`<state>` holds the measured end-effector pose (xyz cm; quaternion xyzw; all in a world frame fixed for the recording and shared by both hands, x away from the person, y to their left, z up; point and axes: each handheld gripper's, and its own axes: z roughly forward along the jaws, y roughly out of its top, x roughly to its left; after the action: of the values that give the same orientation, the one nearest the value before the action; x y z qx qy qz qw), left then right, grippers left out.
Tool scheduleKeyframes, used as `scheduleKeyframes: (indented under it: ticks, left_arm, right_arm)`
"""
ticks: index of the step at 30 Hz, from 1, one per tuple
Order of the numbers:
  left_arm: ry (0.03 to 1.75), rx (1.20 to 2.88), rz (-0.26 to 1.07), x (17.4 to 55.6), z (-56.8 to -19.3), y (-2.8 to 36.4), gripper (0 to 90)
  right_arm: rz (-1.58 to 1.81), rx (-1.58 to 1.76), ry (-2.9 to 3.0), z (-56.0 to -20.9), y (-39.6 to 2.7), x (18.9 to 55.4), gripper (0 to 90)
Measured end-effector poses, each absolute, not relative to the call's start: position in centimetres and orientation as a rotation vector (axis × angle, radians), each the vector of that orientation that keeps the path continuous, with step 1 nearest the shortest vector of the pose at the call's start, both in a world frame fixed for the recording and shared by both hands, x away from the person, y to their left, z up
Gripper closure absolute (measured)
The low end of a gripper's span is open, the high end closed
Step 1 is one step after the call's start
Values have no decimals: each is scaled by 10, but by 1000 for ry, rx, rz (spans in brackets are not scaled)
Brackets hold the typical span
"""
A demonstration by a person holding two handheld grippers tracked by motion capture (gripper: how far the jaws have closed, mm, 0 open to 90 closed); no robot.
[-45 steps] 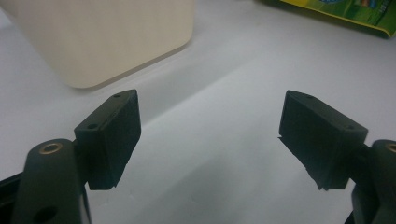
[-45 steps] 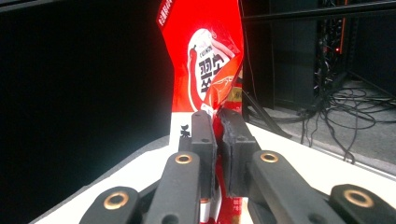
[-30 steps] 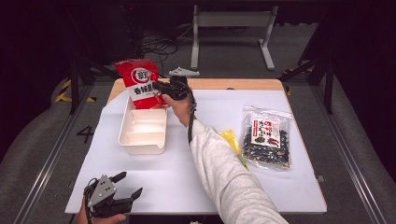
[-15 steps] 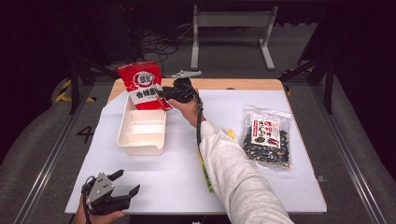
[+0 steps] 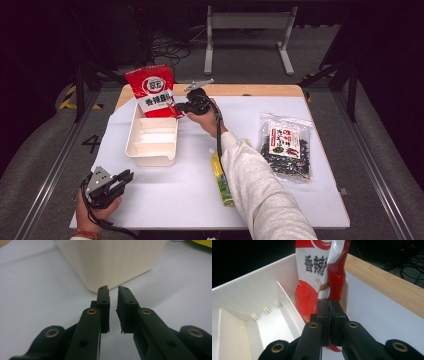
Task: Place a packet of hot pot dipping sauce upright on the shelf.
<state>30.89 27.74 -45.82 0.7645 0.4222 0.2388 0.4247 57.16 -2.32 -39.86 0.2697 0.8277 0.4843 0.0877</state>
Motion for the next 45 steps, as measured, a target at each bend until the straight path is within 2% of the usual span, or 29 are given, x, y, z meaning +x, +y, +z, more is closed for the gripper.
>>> scheduleKeyframes:
  ticks: [2,7,9,10,14,31,35,45]
  left_arm:
    - [1090,1897,596,313,-459,283,818]
    - [1120,1912,596,322,-463,285,844]
    - [1118,1920,589,327,-463,283,867]
    - [1110,1931,591,330,-463,281,898]
    - [1094,1971,597,338,-462,275,900]
    - [1107,1966,578,346,-464,274,900]
    - [1066,2000,594,335,-461,271,900]
    - [947,2044,539,326,-460,256,900]
  right_arm:
    - [1465,816,2441,-398,-25,570,791]
    - [1424,831,2439,-400,-26,572,755]
    - [1396,821,2461,-403,-23,572,777]
    - [1417,838,2467,-405,-22,572,820]
    - [1407,836,2475,-406,-20,572,836]
    - [1365,803,2514,-412,-7,571,876]
    - [1324,787,2517,-412,-5,569,877]
    - [1144,711,2517,-409,8,563,883]
